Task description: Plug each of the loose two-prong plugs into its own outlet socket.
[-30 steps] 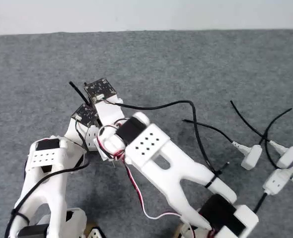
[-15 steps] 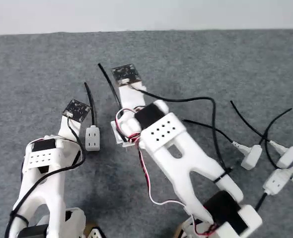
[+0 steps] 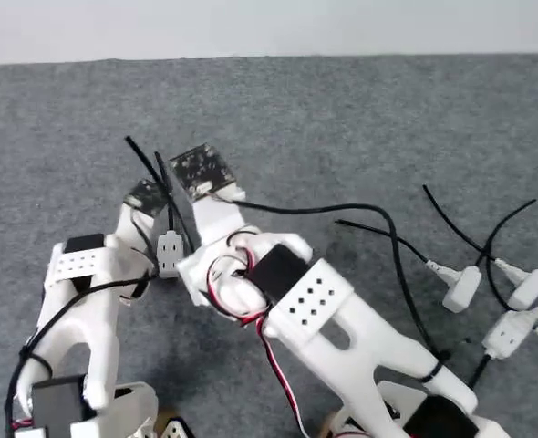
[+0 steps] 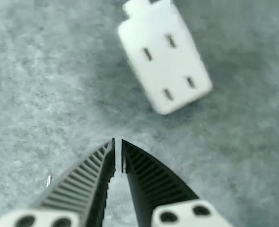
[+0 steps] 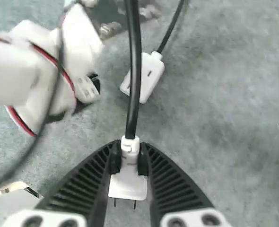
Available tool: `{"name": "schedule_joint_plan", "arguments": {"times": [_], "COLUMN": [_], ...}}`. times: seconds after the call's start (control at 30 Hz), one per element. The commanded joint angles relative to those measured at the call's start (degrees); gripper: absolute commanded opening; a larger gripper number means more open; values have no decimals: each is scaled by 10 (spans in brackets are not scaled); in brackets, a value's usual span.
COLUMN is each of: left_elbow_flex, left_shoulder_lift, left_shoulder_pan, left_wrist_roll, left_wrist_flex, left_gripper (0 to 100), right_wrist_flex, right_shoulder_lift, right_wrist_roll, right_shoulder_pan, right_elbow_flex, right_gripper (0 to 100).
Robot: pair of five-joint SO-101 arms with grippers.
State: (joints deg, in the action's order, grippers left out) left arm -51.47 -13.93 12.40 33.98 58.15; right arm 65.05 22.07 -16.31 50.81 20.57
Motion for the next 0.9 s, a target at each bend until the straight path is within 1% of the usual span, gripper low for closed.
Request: {"name": "schedule_joint_plan", "arguments": {"times": [0.0,0.07,0.17,0.23,0.33,0.47,0.5,0.6,0.63,0.77,0.83,0.87], "left_elbow_flex": [-37,-76,-147,-185,-223,-239,-239,-236,-235,-211,-205,-199], "left_shoulder_lift": [-70,-120,-211,-274,-347,-381,-381,-382,-385,-381,-381,-381], "left_shoulder_pan": [-23,-28,-59,-71,-71,-60,-51,-9,11,103,139,149], "left_wrist_roll": [53,68,78,84,84,78,63,-21,-47,-169,-211,-226], "left_wrist_flex": [8,2,-13,-15,-16,-27,-41,-81,-92,-160,-187,-188], "left_gripper": [12,12,12,12,12,12,12,12,12,13,14,14], "right_wrist_flex": [-22,-22,-15,-14,-5,-7,-7,-31,-47,-182,-253,-278], "right_shoulder_lift": [6,5,5,5,5,5,5,0,-1,-5,-27,-46], "right_wrist_roll": [5,8,9,23,31,32,32,25,11,-78,-98,-100], "right_shoulder_pan": [9,8,7,11,20,24,24,11,0,-49,-58,-59], "right_elbow_flex": [-4,-4,-5,-4,-5,-5,-5,2,10,71,91,91], "right_gripper": [8,8,8,8,9,9,9,9,9,9,9,9]}}
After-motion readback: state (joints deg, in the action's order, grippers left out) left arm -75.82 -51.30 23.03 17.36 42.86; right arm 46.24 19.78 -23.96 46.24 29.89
